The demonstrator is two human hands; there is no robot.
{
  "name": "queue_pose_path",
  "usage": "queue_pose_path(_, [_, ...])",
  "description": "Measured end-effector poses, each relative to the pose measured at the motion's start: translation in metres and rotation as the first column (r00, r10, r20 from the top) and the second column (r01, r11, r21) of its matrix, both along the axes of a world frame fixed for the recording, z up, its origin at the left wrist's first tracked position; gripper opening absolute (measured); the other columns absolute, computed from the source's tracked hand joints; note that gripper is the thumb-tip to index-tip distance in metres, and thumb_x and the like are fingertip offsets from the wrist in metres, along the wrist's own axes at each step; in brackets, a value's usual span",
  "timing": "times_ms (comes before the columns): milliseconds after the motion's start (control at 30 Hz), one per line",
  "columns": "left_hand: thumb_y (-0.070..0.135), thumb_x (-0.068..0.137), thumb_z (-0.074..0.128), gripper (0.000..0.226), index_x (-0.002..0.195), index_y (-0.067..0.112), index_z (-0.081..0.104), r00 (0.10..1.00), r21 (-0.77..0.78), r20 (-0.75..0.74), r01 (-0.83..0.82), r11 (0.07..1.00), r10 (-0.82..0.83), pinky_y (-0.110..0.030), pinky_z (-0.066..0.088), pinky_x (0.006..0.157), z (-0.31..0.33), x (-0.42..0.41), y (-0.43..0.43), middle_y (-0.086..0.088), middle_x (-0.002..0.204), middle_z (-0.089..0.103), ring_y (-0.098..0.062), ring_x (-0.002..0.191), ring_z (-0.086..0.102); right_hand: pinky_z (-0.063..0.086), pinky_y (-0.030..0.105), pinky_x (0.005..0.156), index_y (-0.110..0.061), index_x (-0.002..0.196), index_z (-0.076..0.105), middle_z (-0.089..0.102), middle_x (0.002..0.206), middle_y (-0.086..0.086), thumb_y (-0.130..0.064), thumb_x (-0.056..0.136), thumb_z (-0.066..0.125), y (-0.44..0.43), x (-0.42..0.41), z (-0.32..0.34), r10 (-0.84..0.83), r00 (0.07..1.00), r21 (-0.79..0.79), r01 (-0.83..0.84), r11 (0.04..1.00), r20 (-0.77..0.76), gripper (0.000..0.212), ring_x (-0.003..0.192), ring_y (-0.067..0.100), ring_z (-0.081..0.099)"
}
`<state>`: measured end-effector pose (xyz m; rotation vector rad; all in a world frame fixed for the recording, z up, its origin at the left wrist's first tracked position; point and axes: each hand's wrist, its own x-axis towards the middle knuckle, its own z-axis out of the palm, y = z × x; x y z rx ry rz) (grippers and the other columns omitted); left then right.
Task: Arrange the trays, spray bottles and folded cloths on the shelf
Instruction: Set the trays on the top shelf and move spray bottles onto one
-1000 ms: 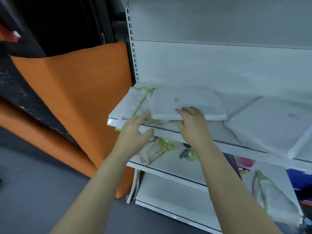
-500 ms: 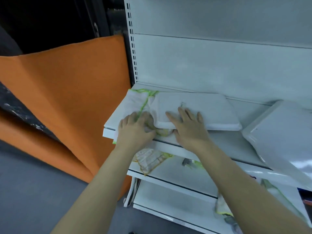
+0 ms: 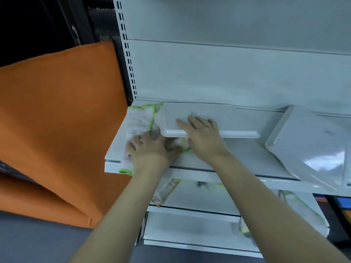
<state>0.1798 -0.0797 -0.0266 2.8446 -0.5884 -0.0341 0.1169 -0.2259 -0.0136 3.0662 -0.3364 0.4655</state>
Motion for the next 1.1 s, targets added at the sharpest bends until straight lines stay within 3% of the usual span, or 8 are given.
queue_pose_path(167, [0.064, 0.092, 0.036, 0.050, 0.133, 0.039, 0.051, 0.997, 0.003, 0.041, 0.061, 0.998, -0.061, -0.056, 0.025, 0.111, -0.004, 0.006, -0.002, -0.010, 0.141, 0.048, -0.039, 0.131, 0.036, 0.035, 0.063, 0.102, -0.021, 0.132, 0.056, 0.062, 0.122, 0.016, -0.012, 0.080, 0.036, 0.018, 0.013, 0.005, 0.010, 0.998, -0.007, -0.010, 1.000, 0.069, 0.057, 0.115, 0.036, 0.058])
queue_pose_path(267, [0.058, 0.096, 0.036, 0.043, 0.134, 0.043, 0.051, 0.998, 0.018, 0.053, 0.046, 0.999, -0.047, -0.052, 0.020, 0.113, -0.006, 0.012, -0.001, -0.005, 0.142, 0.049, -0.039, 0.131, 0.035, 0.027, 0.065, 0.108, -0.022, 0.136, 0.052, 0.059, 0.129, 0.017, -0.001, 0.079, 0.051, 0.023, 0.021, 0.008, 0.026, 0.994, 0.014, -0.028, 1.000, 0.102, 0.061, 0.123, 0.035, 0.054])
queue_pose_path(467, [0.042, 0.101, 0.042, 0.034, 0.129, 0.029, 0.057, 0.997, -0.293, 0.064, 0.066, 0.954, -0.049, -0.043, 0.032, 0.101, -0.004, 0.018, 0.014, -0.005, 0.123, 0.064, -0.037, 0.121, 0.045, 0.027, 0.066, 0.107, -0.019, 0.131, 0.057, 0.065, 0.122, 0.014, 0.001, 0.074, 0.058, 0.028, 0.028, 0.020, 0.083, 0.964, 0.056, -0.100, 0.993, 0.254, 0.061, 0.118, 0.030, 0.059])
queue_pose_path(600, [0.023, 0.100, 0.045, 0.016, 0.112, 0.017, 0.055, 0.996, -0.634, 0.019, 0.078, 0.770, -0.086, -0.044, 0.043, 0.066, 0.000, 0.023, 0.027, -0.013, 0.084, 0.064, -0.037, 0.080, 0.057, 0.018, 0.059, 0.115, -0.023, 0.136, 0.053, 0.061, 0.130, 0.002, -0.020, 0.079, 0.026, 0.031, 0.025, 0.049, 0.052, 0.941, 0.204, -0.126, 0.971, 0.335, 0.063, 0.124, 0.022, 0.053])
queue_pose_path(700, [0.021, 0.101, 0.041, 0.006, 0.101, 0.022, 0.047, 0.991, -0.774, -0.130, -0.075, 0.629, -0.043, -0.037, 0.034, 0.055, 0.010, 0.021, 0.034, -0.005, 0.071, 0.054, -0.022, 0.062, 0.049, 0.020, 0.057, 0.115, -0.024, 0.139, 0.048, 0.060, 0.130, -0.003, -0.004, 0.084, 0.032, 0.028, 0.023, 0.065, 0.026, 0.905, 0.321, -0.177, 0.931, 0.424, 0.061, 0.120, 0.022, 0.053])
queue_pose_path(833, [0.020, 0.102, 0.040, 0.010, 0.098, 0.014, 0.046, 0.974, -0.866, -0.226, -0.207, 0.455, 0.013, -0.033, 0.028, 0.054, 0.020, 0.016, 0.039, 0.003, 0.064, 0.042, -0.002, 0.048, 0.038, 0.036, 0.054, 0.106, -0.022, 0.140, 0.046, 0.063, 0.124, -0.001, 0.010, 0.086, 0.040, 0.022, 0.018, 0.076, -0.058, 0.825, 0.451, -0.247, 0.858, 0.561, 0.064, 0.105, 0.014, 0.051])
queue_pose_path(1000, [0.026, 0.104, 0.040, 0.016, 0.096, 0.014, 0.048, 0.956, -0.921, -0.294, -0.285, 0.266, 0.005, -0.024, 0.036, 0.065, 0.024, 0.017, 0.037, 0.009, 0.075, 0.041, 0.006, 0.057, 0.041, 0.034, -0.001, 0.081, -0.018, 0.140, 0.046, 0.061, 0.115, -0.007, 0.002, 0.094, 0.040, 0.016, 0.010, 0.088, -0.220, 0.695, 0.525, -0.260, 0.811, 0.684, 0.050, 0.094, 0.009, 0.055])
queue_pose_path(1100, [0.027, 0.104, 0.042, 0.016, 0.090, 0.022, 0.048, 0.947, -0.936, -0.319, -0.310, 0.166, -0.031, -0.024, 0.038, 0.073, 0.021, 0.017, 0.033, 0.009, 0.081, 0.044, 0.003, 0.068, 0.045, 0.038, 0.003, 0.082, -0.015, 0.138, 0.047, 0.063, 0.120, -0.004, -0.008, 0.099, 0.039, 0.009, 0.003, 0.093, -0.383, 0.613, 0.639, -0.270, 0.721, 0.691, 0.040, 0.095, 0.002, 0.056])
